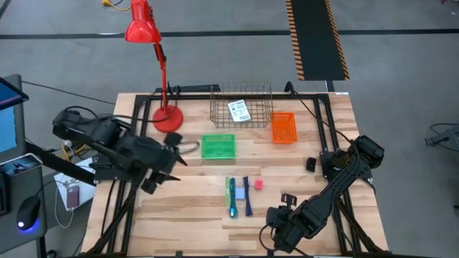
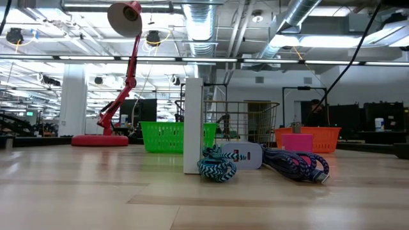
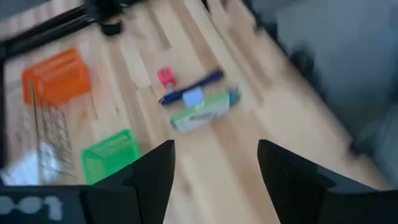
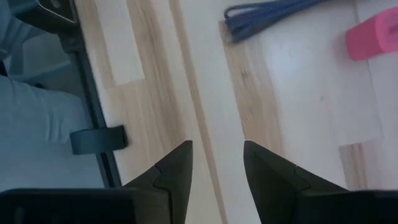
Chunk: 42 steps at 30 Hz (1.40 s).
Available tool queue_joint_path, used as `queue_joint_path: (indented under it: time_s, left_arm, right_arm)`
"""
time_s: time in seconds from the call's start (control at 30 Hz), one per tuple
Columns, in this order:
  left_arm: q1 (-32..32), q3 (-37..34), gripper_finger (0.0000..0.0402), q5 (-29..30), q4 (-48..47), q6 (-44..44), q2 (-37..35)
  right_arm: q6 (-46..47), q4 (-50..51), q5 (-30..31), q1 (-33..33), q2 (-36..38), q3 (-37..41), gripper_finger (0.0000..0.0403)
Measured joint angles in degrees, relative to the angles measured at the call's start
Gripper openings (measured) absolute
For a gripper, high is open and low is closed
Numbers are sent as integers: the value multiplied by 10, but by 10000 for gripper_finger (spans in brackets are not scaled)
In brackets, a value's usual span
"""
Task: Pick and place items into bin
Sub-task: Put the white card reader box into the gold wire basket
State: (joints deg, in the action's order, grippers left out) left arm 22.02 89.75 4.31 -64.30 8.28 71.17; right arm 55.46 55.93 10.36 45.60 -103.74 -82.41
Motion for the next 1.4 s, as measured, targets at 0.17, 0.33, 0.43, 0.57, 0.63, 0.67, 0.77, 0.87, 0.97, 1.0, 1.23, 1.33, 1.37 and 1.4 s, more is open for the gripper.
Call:
queue_joint_path:
  time_s: [0.17,0.33,0.43,0.57,0.63,0.67,0.77,0.87,0.97,1.0,1.23,1.33,1.37,1.4]
  left_arm:
    - [0,0,217,-11,-6,124,50]
    - [0,0,217,-5,-6,145,106]
    - [0,0,217,-16,-11,197,137]
    - [-2,0,217,-30,-10,276,171]
    - [-8,0,217,-31,-4,314,184]
    - [-11,0,217,-30,-1,330,190]
    - [-25,0,217,-30,10,370,200]
    - [-33,2,217,-29,15,395,200]
    - [-35,5,217,-19,24,414,200]
    - [-35,9,217,-13,22,416,200]
    - [-38,47,217,-15,16,422,217]
    - [-51,85,217,-21,-1,426,219]
    - [-58,102,217,-24,2,426,223]
    - [-64,123,217,-25,0,429,227]
  right_arm:
    - [0,25,-33,0,0,0,135]
    - [23,64,-55,2,0,0,134]
    - [39,94,-51,2,0,0,133]
    - [41,128,-43,2,18,0,136]
    - [45,143,-35,2,38,0,138]
    - [45,146,-28,2,53,0,138]
    - [41,156,-1,3,99,0,139]
    - [41,173,33,6,146,0,137]
    - [40,195,53,9,182,0,137]
    - [40,203,56,9,192,0,137]
    - [40,267,63,4,233,0,137]
    - [40,287,63,4,246,0,134]
    - [40,295,63,4,251,0,134]
    - [40,299,63,4,254,0,134]
